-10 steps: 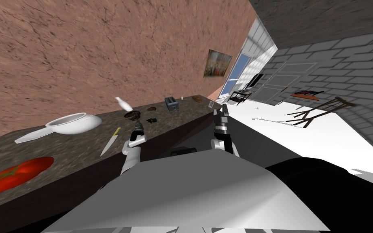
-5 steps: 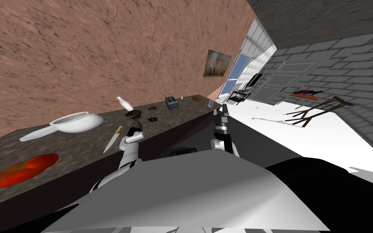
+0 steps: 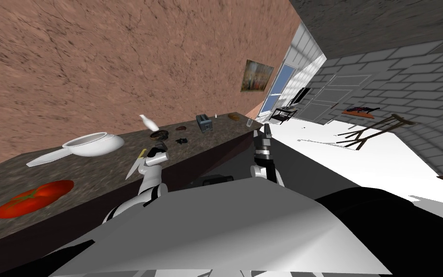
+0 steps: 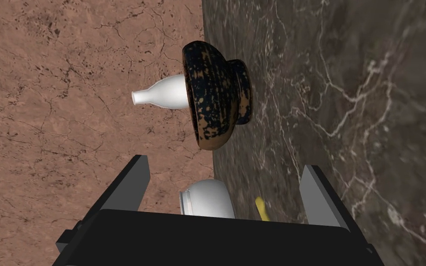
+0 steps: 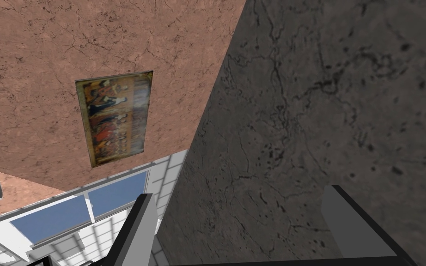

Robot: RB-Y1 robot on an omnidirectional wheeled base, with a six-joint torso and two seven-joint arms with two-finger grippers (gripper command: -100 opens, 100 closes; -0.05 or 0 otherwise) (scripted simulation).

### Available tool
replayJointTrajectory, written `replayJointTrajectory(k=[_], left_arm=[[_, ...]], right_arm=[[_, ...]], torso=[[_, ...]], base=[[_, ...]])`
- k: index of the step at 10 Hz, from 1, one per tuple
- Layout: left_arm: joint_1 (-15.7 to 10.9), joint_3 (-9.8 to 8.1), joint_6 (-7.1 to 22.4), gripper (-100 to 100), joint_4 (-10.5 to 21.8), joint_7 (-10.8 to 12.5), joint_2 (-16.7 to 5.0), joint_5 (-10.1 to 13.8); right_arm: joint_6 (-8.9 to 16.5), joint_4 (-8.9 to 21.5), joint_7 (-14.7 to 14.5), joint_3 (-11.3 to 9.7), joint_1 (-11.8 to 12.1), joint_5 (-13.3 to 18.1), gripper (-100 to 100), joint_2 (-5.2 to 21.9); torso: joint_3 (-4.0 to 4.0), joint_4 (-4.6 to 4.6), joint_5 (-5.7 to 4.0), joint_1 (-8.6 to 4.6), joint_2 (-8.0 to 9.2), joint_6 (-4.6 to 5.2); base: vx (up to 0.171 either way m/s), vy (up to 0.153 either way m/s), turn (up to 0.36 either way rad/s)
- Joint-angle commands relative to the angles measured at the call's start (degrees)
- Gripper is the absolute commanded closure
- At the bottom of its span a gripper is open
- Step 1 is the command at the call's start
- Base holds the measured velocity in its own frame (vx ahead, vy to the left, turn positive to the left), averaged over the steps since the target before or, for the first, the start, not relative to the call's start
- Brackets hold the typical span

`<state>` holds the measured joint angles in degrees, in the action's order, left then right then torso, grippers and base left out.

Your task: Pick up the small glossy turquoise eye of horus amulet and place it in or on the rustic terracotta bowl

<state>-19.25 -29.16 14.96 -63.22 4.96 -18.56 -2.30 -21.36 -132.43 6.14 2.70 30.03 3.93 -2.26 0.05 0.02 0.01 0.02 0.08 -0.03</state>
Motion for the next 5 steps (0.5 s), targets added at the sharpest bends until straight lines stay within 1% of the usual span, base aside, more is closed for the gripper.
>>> replayJointTrajectory(k=[1,2,3,4,5], left_arm=[[-2.3,-0.45,2.9,-100,1.3,1.4,-1.3,0.5],[-2.3,-0.45,3.9,-100,1.3,1.4,-1.3,0.5],[-4.2,-0.73,5.6,-100,2.4,2.5,-2.6,1.0],[-4.2,-0.73,7.1,-100,2.4,2.5,-2.6,1.0],[-6.1,-0.97,8.8,-100,3.5,3.6,-3.9,1.7]], right_arm=[[0.0,0.0,0.0,0.0,0.0,0.0,0,0.0],[0.0,0.0,0.0,0.0,0.0,0.0,0,0.0],[0.0,0.0,0.0,0.0,0.0,0.0,0,0.0],[0.0,0.0,0.0,0.0,0.0,0.0,0,0.0],[0.0,0.0,0.0,0.0,0.0,0.0,0,0.0]], torso=[[0.0,0.0,0.0,0.0,0.0,0.0],[-0.01,0.0,0.0,0.01,-0.02,0.01],[-0.02,-0.01,0.0,0.01,-0.03,0.0],[-0.01,0.0,0.0,0.02,-0.02,0.01],[-0.02,-0.01,0.01,0.03,-0.02,0.0]], base=[[-0.03,0.012,-0.018],[-0.027,0.011,-0.017],[-0.033,0.012,-0.026],[-0.028,0.016,-0.017],[-0.036,0.019,-0.034]])
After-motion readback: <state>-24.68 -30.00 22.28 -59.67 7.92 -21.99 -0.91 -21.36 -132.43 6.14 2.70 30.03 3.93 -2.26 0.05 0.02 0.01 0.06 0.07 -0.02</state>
